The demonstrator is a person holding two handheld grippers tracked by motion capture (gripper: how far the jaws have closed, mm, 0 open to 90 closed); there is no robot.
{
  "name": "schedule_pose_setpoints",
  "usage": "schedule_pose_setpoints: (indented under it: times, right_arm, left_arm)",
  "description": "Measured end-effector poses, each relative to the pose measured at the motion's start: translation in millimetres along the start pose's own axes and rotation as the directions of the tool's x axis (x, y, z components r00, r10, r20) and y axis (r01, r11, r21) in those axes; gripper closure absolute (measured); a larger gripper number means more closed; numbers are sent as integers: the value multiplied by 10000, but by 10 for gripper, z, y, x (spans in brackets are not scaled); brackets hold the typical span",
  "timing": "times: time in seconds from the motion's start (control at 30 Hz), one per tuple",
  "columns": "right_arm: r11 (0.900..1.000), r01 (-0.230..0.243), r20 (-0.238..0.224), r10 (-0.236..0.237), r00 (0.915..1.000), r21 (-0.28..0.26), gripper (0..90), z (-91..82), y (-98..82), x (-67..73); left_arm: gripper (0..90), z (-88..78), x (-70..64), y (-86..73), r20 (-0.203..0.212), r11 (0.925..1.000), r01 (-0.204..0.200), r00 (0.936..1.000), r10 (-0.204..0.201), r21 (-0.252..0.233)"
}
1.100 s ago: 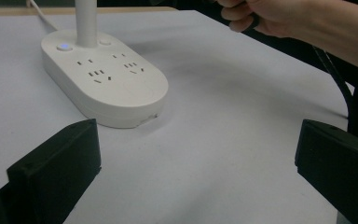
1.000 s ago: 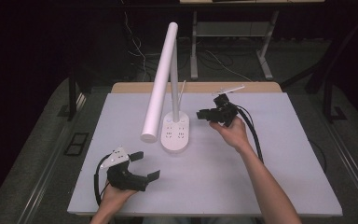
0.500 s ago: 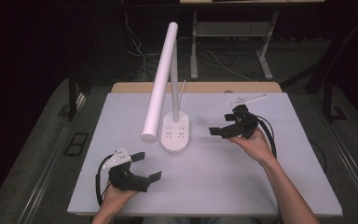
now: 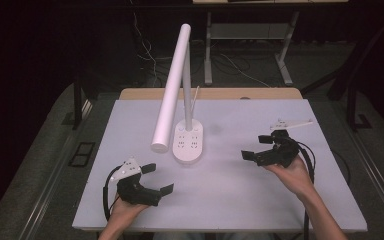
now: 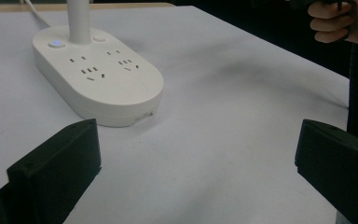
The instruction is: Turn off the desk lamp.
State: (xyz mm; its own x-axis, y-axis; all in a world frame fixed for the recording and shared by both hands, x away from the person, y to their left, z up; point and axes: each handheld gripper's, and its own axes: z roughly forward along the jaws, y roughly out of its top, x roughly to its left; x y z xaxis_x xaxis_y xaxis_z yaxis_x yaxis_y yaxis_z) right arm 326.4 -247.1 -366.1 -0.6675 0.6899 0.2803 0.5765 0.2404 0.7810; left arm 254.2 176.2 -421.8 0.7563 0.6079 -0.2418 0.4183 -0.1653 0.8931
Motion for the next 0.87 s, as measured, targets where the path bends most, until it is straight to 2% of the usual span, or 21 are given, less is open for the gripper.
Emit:
schedule_pose_setpoints:
  times: [0.2, 0.6, 0.87]
  right_arm:
    - [9997, -94, 170, 98, 9998, -222, 6, -167, -187, 42]
    - [9953, -736, 787, 785, 9938, -631, 6, -464, -791, 30]
    - [9939, -783, 1000, 859, 9913, -783, 6, -557, -994, 73]
  left_arm:
    - [0, 4, -3, -1, 2, 10000, 11, 10000, -11, 16]
    - [0, -13, 7, -4, -89, 10000, 59, 9999, -59, -3]
    - [0, -7, 11, -4, -130, 10000, 56, 9999, -56, 15]
